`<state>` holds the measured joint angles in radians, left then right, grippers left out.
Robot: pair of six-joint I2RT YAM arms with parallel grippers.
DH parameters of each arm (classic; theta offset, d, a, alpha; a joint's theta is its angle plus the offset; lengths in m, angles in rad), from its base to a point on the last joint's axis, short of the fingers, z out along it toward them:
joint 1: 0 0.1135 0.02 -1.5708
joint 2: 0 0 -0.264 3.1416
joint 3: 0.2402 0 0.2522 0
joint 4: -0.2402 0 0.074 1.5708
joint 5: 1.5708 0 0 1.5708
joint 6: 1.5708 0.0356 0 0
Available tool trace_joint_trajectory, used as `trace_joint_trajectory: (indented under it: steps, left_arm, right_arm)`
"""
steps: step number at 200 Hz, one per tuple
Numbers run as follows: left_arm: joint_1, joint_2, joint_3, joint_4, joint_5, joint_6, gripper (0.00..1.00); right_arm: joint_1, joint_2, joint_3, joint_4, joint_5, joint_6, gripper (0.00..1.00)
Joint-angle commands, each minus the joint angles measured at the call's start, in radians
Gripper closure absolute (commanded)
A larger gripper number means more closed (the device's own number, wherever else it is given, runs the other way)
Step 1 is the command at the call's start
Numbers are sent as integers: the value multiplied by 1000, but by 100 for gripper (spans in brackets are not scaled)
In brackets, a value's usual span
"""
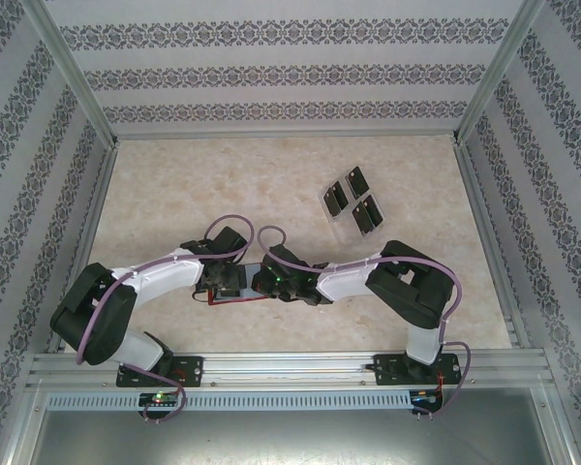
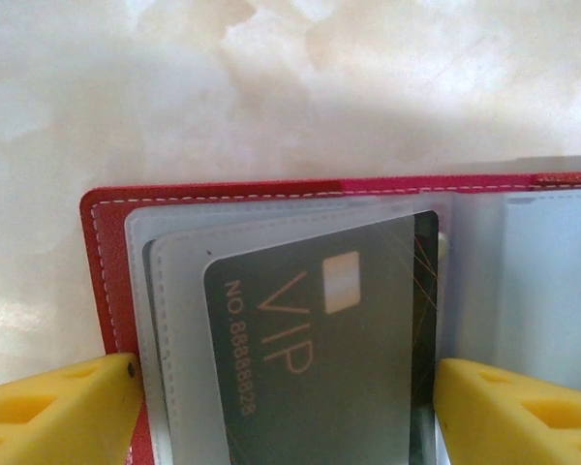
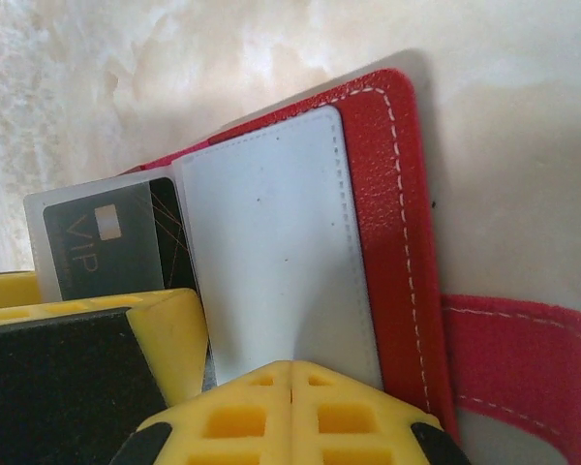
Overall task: Put the credit cards into the card holder
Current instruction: Insert the credit card into the card slot.
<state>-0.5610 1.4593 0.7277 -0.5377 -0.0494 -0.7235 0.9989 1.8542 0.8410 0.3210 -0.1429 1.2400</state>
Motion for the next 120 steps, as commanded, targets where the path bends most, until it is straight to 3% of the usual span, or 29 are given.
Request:
trace_joint_trajectory:
  steps: [1,120]
  left_arm:
    - [2,-10,-18,-91,-48,-28,21]
    - [30,-60,-10,-135,-82,1,20]
  right_arm:
    - [-3,6,-32,-67,34,21,100]
    - [-11,10,-36,-51,21,27,100]
